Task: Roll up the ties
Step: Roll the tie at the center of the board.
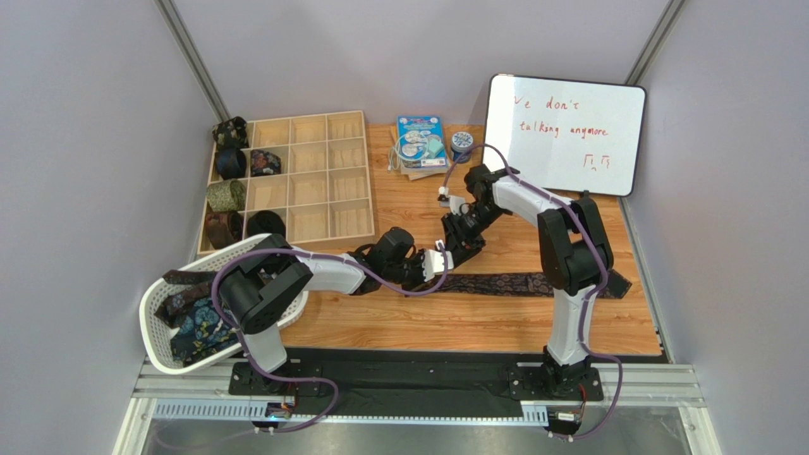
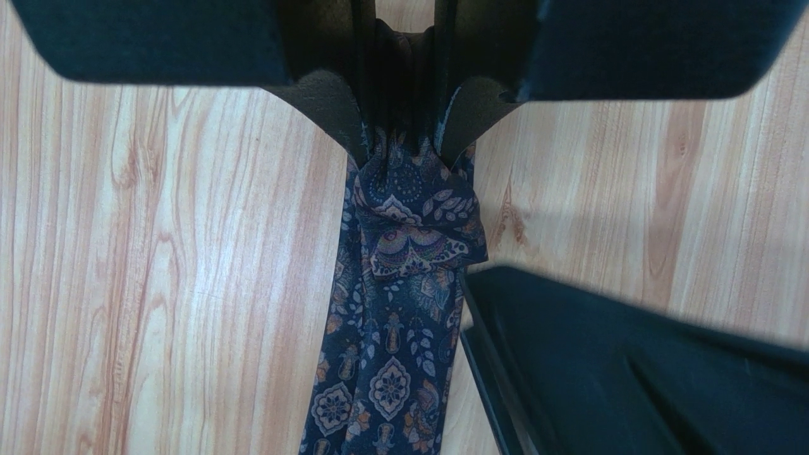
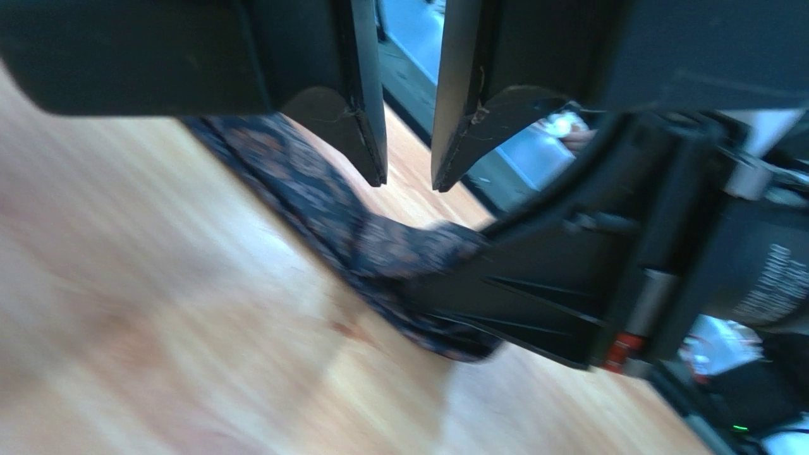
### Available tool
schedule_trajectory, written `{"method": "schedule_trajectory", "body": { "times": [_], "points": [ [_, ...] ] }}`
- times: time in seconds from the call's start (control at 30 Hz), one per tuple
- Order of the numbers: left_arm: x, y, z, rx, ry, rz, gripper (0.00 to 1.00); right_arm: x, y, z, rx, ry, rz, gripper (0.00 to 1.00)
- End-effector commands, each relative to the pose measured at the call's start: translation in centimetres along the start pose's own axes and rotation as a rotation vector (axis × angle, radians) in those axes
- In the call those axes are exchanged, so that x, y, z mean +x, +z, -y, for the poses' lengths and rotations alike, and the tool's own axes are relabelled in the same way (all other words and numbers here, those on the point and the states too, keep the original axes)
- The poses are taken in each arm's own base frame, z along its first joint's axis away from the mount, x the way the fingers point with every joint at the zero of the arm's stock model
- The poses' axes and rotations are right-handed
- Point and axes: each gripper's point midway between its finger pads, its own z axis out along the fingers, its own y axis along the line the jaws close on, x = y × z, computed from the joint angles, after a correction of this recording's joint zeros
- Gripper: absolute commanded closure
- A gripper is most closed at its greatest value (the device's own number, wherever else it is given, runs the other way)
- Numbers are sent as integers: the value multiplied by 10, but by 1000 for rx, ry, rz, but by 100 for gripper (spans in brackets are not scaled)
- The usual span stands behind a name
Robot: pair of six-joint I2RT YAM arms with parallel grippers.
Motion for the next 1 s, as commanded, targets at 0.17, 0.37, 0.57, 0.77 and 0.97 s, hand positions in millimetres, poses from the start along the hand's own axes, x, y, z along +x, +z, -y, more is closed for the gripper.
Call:
{"method": "schedule_trajectory", "body": {
  "times": [0.17,0.37,0.57,0.77,0.97],
  "points": [
    [30,-2,9,24,-16,-82,100,3,35,-18,-134,166,-31,61],
    [32,0,10,32,-21,-86,100,8,41,-13,-131,172,-24,48],
    [34,1,11,42,-20,-90,100,1,45,-8,-110,201,11,50],
    [35,1,12,46,-23,-100,100,-8,33,-26,-135,174,54,56],
    [35,2,12,49,-26,-102,100,-3,34,-30,-137,175,38,59]
  ]
}}
